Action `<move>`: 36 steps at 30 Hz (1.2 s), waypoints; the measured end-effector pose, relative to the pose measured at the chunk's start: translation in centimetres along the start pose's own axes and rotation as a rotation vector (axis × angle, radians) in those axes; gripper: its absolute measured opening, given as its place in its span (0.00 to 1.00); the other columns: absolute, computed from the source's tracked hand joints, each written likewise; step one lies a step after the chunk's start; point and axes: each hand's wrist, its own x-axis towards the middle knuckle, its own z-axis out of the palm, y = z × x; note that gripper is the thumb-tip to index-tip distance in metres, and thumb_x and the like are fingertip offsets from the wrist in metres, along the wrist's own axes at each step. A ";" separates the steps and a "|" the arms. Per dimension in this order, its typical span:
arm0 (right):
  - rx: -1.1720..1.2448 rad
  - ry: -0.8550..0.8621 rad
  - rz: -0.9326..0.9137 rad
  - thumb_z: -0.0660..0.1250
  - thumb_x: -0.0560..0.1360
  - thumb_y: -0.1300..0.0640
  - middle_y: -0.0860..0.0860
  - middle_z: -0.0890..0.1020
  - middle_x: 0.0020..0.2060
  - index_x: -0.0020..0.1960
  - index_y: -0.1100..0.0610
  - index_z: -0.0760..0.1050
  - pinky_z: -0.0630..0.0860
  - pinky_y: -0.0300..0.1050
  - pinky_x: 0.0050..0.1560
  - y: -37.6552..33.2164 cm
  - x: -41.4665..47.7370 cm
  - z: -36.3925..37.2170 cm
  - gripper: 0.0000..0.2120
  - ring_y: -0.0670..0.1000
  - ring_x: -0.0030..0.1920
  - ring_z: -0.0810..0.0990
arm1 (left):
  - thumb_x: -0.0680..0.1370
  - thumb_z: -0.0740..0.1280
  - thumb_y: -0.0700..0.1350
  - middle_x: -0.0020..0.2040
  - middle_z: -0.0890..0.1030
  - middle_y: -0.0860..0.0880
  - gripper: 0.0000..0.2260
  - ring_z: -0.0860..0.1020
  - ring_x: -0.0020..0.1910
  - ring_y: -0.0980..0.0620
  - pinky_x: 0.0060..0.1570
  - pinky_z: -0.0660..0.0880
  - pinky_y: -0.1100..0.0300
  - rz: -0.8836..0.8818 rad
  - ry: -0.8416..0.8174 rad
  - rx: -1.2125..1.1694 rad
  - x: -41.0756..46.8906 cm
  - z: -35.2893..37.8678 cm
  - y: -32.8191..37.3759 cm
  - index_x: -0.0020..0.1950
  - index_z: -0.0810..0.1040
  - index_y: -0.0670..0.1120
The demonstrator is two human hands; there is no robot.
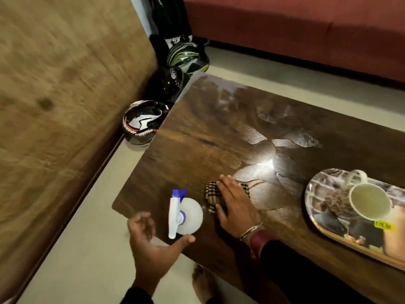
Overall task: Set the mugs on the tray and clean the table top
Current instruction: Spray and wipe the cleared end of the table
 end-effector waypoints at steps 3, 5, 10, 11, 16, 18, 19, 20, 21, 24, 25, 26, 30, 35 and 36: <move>-0.156 -0.083 -0.004 0.59 0.80 0.42 0.49 0.59 0.82 0.81 0.54 0.62 0.54 0.61 0.80 -0.4 1.3 1.5 0.33 0.53 0.82 0.54 | 0.55 0.88 0.63 0.77 0.70 0.48 0.62 0.76 0.71 0.46 0.63 0.77 0.54 0.205 -0.329 0.017 5.5 -0.1 0.1 0.82 0.61 0.47; -0.234 -0.090 0.025 0.55 0.81 0.38 0.48 0.58 0.82 0.81 0.51 0.62 0.54 0.61 0.80 -0.3 1.4 2.1 0.32 0.52 0.82 0.54 | 0.68 0.84 0.55 0.76 0.72 0.50 0.45 0.77 0.71 0.47 0.65 0.79 0.54 0.397 -0.410 -0.017 6.8 1.5 1.0 0.79 0.67 0.47; -0.307 -0.045 0.152 0.55 0.81 0.39 0.50 0.58 0.82 0.80 0.47 0.62 0.51 0.63 0.79 -0.4 1.6 3.1 0.30 0.55 0.82 0.55 | 0.72 0.75 0.38 0.59 0.80 0.66 0.24 0.82 0.56 0.67 0.56 0.80 0.68 0.345 -0.267 -0.039 7.6 4.7 2.1 0.64 0.78 0.58; -0.313 -0.047 0.167 0.55 0.81 0.39 0.50 0.58 0.82 0.80 0.47 0.62 0.51 0.63 0.79 -0.5 1.6 3.1 0.30 0.55 0.82 0.55 | 0.73 0.74 0.37 0.56 0.82 0.65 0.23 0.84 0.53 0.64 0.53 0.80 0.69 0.270 -0.249 -0.075 8.2 4.9 2.7 0.60 0.78 0.61; -0.353 -0.094 0.184 0.57 0.79 0.40 0.50 0.58 0.82 0.80 0.47 0.64 0.52 0.62 0.79 -0.8 1.6 3.0 0.30 0.55 0.82 0.57 | 0.73 0.68 0.40 0.42 0.85 0.50 0.08 0.85 0.42 0.48 0.47 0.85 0.44 -0.172 -0.282 -0.138 13.9 5.7 5.6 0.48 0.84 0.49; -0.368 -0.107 0.191 0.57 0.79 0.40 0.50 0.59 0.82 0.79 0.47 0.65 0.53 0.62 0.78 -0.8 1.7 2.9 0.30 0.56 0.81 0.58 | 0.75 0.69 0.39 0.39 0.83 0.43 0.03 0.83 0.40 0.41 0.45 0.83 0.39 -0.179 -0.293 -0.053 16.6 5.4 6.3 0.45 0.83 0.41; -0.378 -0.118 0.193 0.58 0.79 0.40 0.50 0.59 0.82 0.79 0.47 0.65 0.53 0.62 0.78 -0.8 1.6 2.9 0.31 0.56 0.81 0.58 | 0.75 0.69 0.38 0.37 0.82 0.42 0.03 0.82 0.39 0.40 0.44 0.81 0.39 -0.172 -0.286 0.006 17.7 5.2 6.6 0.42 0.82 0.40; -0.386 -0.127 0.195 0.58 0.79 0.39 0.50 0.59 0.82 0.79 0.47 0.65 0.53 0.61 0.78 -0.9 1.6 2.9 0.31 0.56 0.81 0.59 | 0.75 0.70 0.39 0.35 0.80 0.42 0.05 0.81 0.38 0.41 0.43 0.80 0.40 -0.169 -0.273 0.071 18.7 5.1 6.9 0.40 0.80 0.40; -0.391 -0.130 0.198 0.57 0.79 0.39 0.50 0.59 0.82 0.80 0.47 0.65 0.54 0.61 0.78 -0.9 1.5 3.0 0.31 0.56 0.81 0.59 | 0.75 0.70 0.41 0.34 0.79 0.43 0.07 0.80 0.37 0.43 0.42 0.80 0.41 -0.173 -0.258 0.128 19.5 4.9 7.1 0.38 0.78 0.41; -0.393 -0.100 0.180 0.50 0.82 0.38 0.50 0.61 0.81 0.79 0.48 0.67 0.55 0.59 0.77 -0.6 1.4 3.3 0.29 0.55 0.81 0.59 | 0.76 0.69 0.42 0.33 0.78 0.45 0.09 0.79 0.34 0.46 0.37 0.77 0.46 -0.221 -0.288 0.222 21.4 4.9 7.5 0.36 0.76 0.45; -0.392 -0.092 0.163 0.47 0.82 0.37 0.50 0.62 0.81 0.78 0.48 0.69 0.56 0.58 0.76 -0.4 1.5 3.3 0.30 0.55 0.80 0.60 | 0.76 0.69 0.42 0.34 0.80 0.45 0.08 0.80 0.35 0.46 0.37 0.79 0.46 -0.246 -0.307 0.227 22.0 4.9 7.5 0.37 0.77 0.44; -0.389 -0.084 0.150 0.46 0.82 0.36 0.49 0.64 0.80 0.77 0.48 0.71 0.57 0.58 0.76 -0.3 1.7 3.3 0.31 0.54 0.80 0.60 | 0.76 0.68 0.42 0.35 0.81 0.44 0.07 0.81 0.35 0.46 0.39 0.80 0.45 -0.263 -0.316 0.216 22.5 4.9 7.6 0.39 0.79 0.44; -0.316 -0.022 0.301 0.49 0.83 0.39 0.49 0.65 0.79 0.76 0.49 0.72 0.59 0.61 0.74 0.1 5.1 1.9 0.29 0.54 0.79 0.61 | 0.73 0.69 0.42 0.36 0.83 0.46 0.04 0.84 0.36 0.46 0.40 0.85 0.40 -0.348 -0.282 0.114 23.4 5.2 7.5 0.40 0.80 0.43; -0.333 0.046 0.463 0.46 0.82 0.41 0.49 0.55 0.83 0.82 0.50 0.59 0.50 0.62 0.80 4.3 17.8 -2.9 0.30 0.55 0.83 0.50 | 0.68 0.67 0.46 0.40 0.83 0.49 0.05 0.84 0.42 0.46 0.47 0.86 0.40 -0.470 -0.335 0.123 24.7 6.6 7.2 0.42 0.80 0.50; -0.339 0.067 0.484 0.46 0.83 0.42 0.50 0.54 0.83 0.82 0.51 0.57 0.50 0.63 0.80 5.6 20.8 -3.8 0.30 0.56 0.83 0.50 | 0.66 0.67 0.47 0.39 0.83 0.50 0.07 0.85 0.42 0.47 0.47 0.86 0.41 -0.474 -0.349 0.119 25.0 6.7 7.0 0.42 0.80 0.51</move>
